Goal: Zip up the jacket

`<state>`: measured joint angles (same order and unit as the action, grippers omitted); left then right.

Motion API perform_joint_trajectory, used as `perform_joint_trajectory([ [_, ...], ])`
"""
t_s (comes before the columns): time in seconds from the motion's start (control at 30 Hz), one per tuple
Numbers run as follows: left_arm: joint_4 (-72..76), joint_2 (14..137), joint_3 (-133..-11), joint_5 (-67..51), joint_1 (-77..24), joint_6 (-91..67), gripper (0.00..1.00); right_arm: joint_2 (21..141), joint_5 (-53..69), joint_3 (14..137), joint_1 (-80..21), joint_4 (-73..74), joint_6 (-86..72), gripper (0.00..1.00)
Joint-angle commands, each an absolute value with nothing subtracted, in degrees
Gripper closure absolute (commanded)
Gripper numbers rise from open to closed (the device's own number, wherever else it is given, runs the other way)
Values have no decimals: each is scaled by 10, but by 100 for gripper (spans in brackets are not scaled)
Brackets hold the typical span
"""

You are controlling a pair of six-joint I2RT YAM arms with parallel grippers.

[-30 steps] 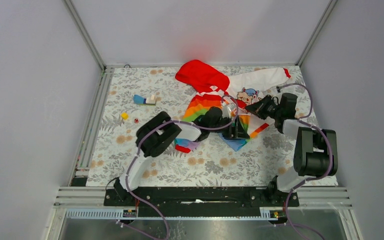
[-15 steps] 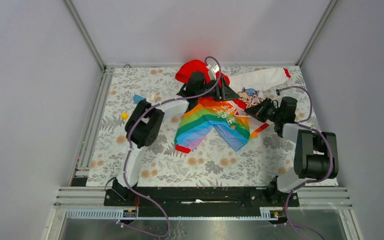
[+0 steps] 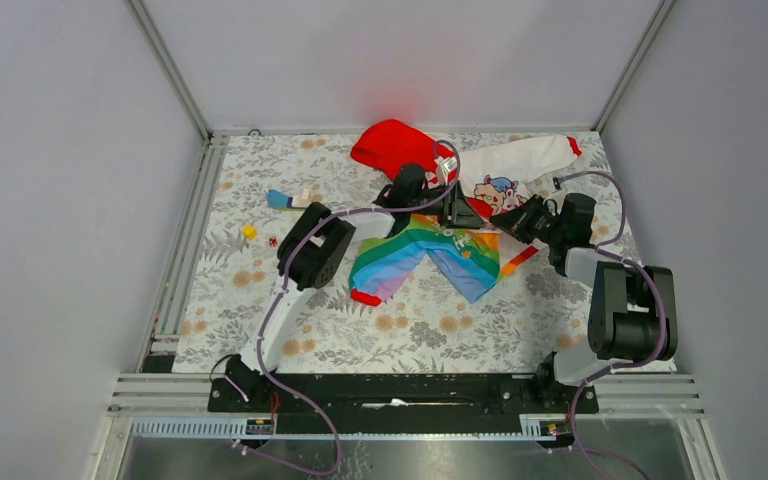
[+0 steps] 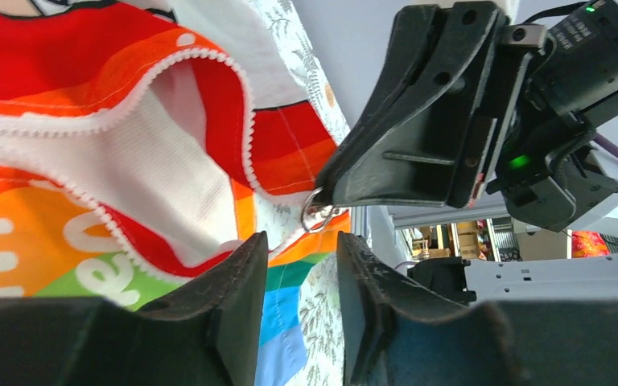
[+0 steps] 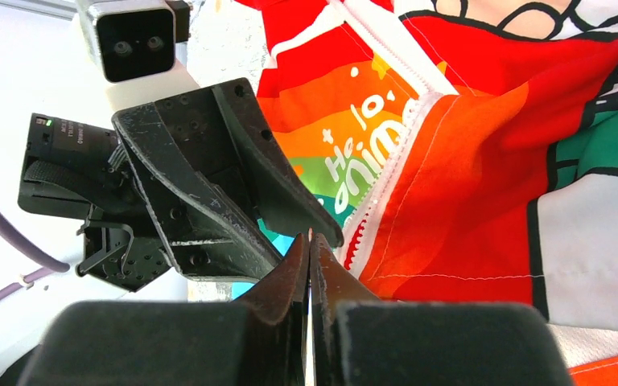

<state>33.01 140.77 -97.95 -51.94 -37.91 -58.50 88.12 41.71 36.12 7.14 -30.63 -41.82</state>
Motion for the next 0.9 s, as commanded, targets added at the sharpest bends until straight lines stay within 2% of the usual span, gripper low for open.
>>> perform_joint_trajectory([
  [0.0,388,1414,-1016,-542,-384,-593,65,862,434,363,72,-320,-407,100],
  [0.23,377,1434,-1043,-535,-385,-599,80,861,435,361,72,-319,-408,100],
  [0.53,399,1441,-1050,-537,-391,-613,84,865,436,360,72,-322,-409,100],
  [0.87,443,1451,-1054,-552,-398,-648,82,867,434,361,72,-323,-411,100],
])
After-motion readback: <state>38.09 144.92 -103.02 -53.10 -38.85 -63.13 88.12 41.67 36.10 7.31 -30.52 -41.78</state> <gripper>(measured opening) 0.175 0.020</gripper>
